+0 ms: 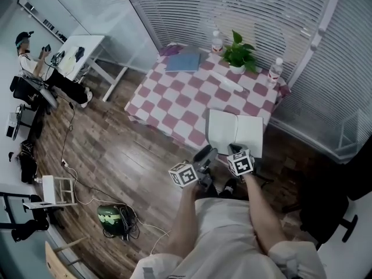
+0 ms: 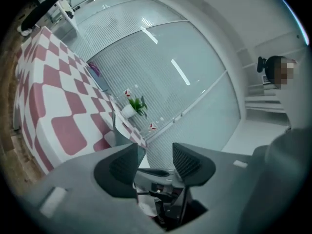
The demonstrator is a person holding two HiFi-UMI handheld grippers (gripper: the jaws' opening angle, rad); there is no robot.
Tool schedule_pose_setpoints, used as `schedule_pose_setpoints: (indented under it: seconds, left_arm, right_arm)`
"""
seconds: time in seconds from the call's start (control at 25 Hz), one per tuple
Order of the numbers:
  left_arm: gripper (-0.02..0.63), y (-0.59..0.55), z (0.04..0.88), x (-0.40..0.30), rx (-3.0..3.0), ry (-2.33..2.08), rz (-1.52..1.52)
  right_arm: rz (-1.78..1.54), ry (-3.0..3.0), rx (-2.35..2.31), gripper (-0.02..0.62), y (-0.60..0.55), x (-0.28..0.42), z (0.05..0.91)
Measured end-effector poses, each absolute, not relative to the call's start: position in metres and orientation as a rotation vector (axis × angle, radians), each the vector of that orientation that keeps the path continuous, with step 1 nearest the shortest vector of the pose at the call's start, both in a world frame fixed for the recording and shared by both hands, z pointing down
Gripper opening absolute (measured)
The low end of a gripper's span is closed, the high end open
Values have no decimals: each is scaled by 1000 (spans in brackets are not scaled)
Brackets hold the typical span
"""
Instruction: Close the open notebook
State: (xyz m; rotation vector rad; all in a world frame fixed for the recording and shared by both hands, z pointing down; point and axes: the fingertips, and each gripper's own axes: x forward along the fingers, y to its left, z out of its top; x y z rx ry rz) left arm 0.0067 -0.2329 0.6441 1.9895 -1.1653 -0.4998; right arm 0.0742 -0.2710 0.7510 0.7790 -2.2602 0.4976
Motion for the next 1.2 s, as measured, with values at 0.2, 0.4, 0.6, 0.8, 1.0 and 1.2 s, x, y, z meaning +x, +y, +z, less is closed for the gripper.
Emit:
schedule_pose_setpoints:
  seconds: [0.2,0.4,0.6,0.8,1.0,1.2]
  left_arm:
    - [224,-230,617,32,2093,-957,-561]
    - [222,-233,610,56,2163,-853,-518]
    - [221,-235,607,84,2215,-745,-466]
    - [218,-240,605,111,2242,-666,-445]
    - [215,-242,608,133,2249,-610,-420]
    - [201,-246,608,153,2228,-567,-400]
  right_arm:
    - [754,-2452,766,2,-273,72,721]
    - [846,-2601,711,2,-275,74,690]
    - [823,-2631,705,2,-269,90,683]
    - [769,-2628,734,2,-270,107,678]
    - [781,-2617,787,2,-273,128,680]
    - [781,-2600,819,2,-275,147,685]
